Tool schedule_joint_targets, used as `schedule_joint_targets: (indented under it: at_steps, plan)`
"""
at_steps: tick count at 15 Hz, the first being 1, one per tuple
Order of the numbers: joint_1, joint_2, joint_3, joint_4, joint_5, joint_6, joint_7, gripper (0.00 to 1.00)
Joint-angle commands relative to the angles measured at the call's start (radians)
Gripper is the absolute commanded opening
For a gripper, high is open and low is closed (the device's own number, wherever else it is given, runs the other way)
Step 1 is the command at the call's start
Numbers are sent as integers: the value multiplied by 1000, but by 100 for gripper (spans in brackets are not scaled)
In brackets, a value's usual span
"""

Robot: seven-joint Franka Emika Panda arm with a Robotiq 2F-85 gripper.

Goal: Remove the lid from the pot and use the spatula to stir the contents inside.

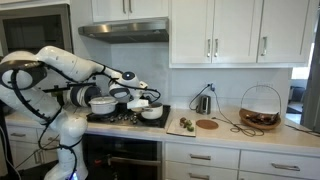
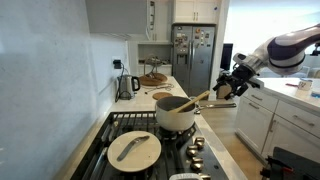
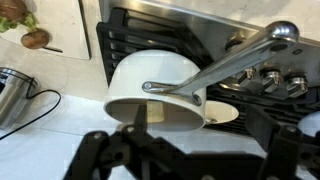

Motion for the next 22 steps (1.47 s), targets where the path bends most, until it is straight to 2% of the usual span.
schedule_joint_targets:
  at_steps: [1, 5, 8, 9, 12, 13, 14, 17, 18, 19, 21, 22]
  plan:
    - [56, 58, -36, 49, 99, 35, -90, 100]
    - [93, 79, -68, 76, 187, 37, -172, 100]
    - [101, 101, -70, 93, 257, 33, -236, 79]
    - [99, 108, -67, 97, 282, 30, -258, 82]
    - [86, 136, -49, 108, 368, 22, -331, 80]
    - [137, 127, -93, 105, 343, 48, -321, 78]
    - [141, 138, -96, 110, 350, 45, -334, 58]
    - [179, 154, -121, 119, 351, 48, -338, 43]
    - [189, 157, -129, 122, 349, 47, -336, 33]
    - [200, 158, -135, 122, 349, 50, -337, 29]
    - [215, 159, -147, 126, 345, 63, -332, 28]
    - [218, 158, -151, 128, 344, 69, -332, 30]
